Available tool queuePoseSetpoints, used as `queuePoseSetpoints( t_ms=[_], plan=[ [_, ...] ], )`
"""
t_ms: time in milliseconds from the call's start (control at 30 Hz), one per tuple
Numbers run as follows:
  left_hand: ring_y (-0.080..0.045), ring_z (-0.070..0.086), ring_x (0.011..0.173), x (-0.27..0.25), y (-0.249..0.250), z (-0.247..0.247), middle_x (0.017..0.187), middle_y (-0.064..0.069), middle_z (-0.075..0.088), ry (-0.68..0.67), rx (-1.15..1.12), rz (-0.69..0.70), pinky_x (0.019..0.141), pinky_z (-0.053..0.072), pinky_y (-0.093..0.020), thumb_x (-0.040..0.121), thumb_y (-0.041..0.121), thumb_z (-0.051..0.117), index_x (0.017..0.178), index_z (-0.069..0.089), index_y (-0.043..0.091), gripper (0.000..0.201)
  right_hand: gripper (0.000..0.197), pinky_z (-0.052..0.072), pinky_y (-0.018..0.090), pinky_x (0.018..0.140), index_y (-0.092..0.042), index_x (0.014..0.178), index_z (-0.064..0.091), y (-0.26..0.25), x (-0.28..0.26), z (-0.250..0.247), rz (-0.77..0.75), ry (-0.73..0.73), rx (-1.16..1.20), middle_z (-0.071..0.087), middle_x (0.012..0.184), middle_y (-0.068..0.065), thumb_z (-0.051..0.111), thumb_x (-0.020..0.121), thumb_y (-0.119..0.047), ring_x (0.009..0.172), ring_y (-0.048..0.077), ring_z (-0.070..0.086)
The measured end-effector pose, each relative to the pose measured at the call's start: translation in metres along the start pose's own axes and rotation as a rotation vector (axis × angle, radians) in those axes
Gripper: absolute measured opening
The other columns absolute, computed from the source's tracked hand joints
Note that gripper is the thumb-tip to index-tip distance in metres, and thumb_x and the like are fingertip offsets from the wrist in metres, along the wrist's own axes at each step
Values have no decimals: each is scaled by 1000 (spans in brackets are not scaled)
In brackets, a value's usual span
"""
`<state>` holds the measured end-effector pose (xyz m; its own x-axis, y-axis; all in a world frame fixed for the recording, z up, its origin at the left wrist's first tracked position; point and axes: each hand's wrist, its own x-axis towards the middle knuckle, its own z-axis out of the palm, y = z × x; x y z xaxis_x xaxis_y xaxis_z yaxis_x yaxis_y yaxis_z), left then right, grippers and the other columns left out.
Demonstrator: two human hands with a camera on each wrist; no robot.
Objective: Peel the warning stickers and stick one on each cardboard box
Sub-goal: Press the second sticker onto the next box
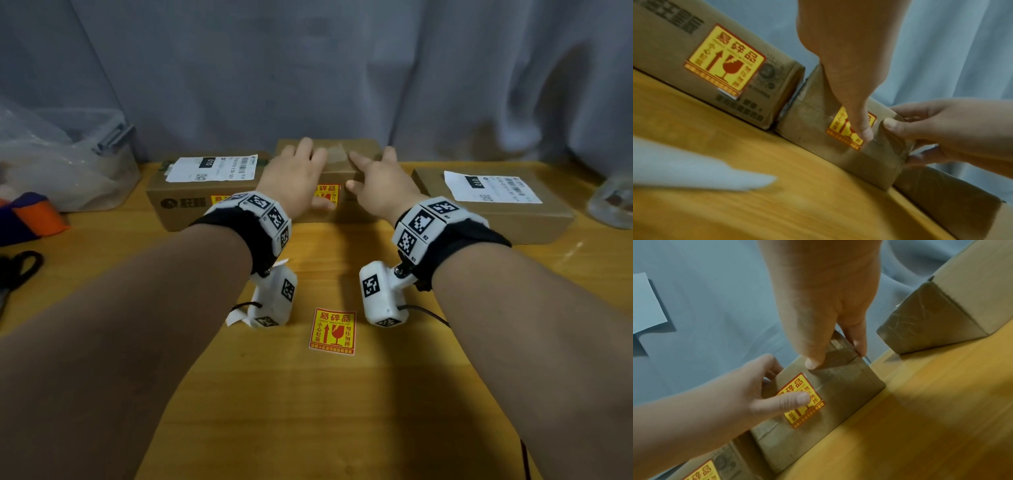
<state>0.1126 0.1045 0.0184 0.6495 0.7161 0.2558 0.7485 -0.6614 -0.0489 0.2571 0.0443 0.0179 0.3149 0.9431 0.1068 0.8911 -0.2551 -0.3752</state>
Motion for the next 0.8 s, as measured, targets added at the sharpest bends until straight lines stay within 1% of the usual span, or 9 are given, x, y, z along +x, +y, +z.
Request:
queuePoseSetpoints(
  t_ms=[100,267,400,500,567,633,700,767,800],
  plan=[
    [-35,46,109,6,13,3,122,-15,41,52,58,-48,84,44,-45,73,55,67,119,40,7,72,52,36,39,106,-30,147,26,7,-1,-1,-13,-9,32,12,151,13,43,98,-25,127,34,44],
    [-37,46,109,13,14,3,123,-15,41,42,115,-58,81,46,-46,71,57,68,119,38,8,74,51,32,34,109,-29,146,29,15,4,4,-40,0,137,14,152,10,43,97,-22,131,30,40],
    [-39,46,108,11,15,6,125,-14,40,24,75,-68,84,43,-47,79,50,63,118,39,8,62,53,29,34,112,-30,146,28,20,4,3,-42,-42,225,8,155,7,43,97,-18,136,30,34],
    [-37,46,108,8,12,0,123,-15,40,9,-12,-72,87,41,-46,85,43,60,117,42,6,52,59,24,31,113,-30,148,24,21,1,-3,-46,-113,224,3,157,8,48,95,-19,140,29,27],
    [-35,48,107,7,6,-7,121,-14,43,-15,-109,-68,89,41,-43,90,37,54,119,45,7,43,60,23,29,113,-25,148,24,23,-4,-14,-54,-116,217,10,156,10,52,94,-22,140,28,28],
    [-33,50,109,6,0,-18,121,-14,46,-75,-175,-81,90,42,-42,94,33,48,121,50,7,37,58,27,30,111,-21,147,27,27,-12,-28,-45,-37,225,20,152,11,52,94,-22,136,28,35],
    [-36,49,114,2,-4,-28,125,-17,48,-99,-185,-110,94,40,-41,94,34,47,122,52,6,39,53,32,28,105,-20,144,32,29,-22,-39,-23,27,227,28,148,12,52,94,-23,132,29,40],
    [-40,40,124,-7,-2,-40,134,-19,42,-67,-195,-144,103,34,-43,94,36,46,131,46,6,48,47,35,25,95,-17,138,41,27,-34,-44,-14,24,207,41,142,11,53,94,-24,127,27,46],
    [-40,36,127,-14,2,-45,137,-19,39,-57,-220,-153,105,31,-43,94,36,46,134,44,7,49,43,36,24,91,-16,134,45,26,-41,-45,-8,5,203,48,137,10,55,93,-25,124,26,49]
  ],
)
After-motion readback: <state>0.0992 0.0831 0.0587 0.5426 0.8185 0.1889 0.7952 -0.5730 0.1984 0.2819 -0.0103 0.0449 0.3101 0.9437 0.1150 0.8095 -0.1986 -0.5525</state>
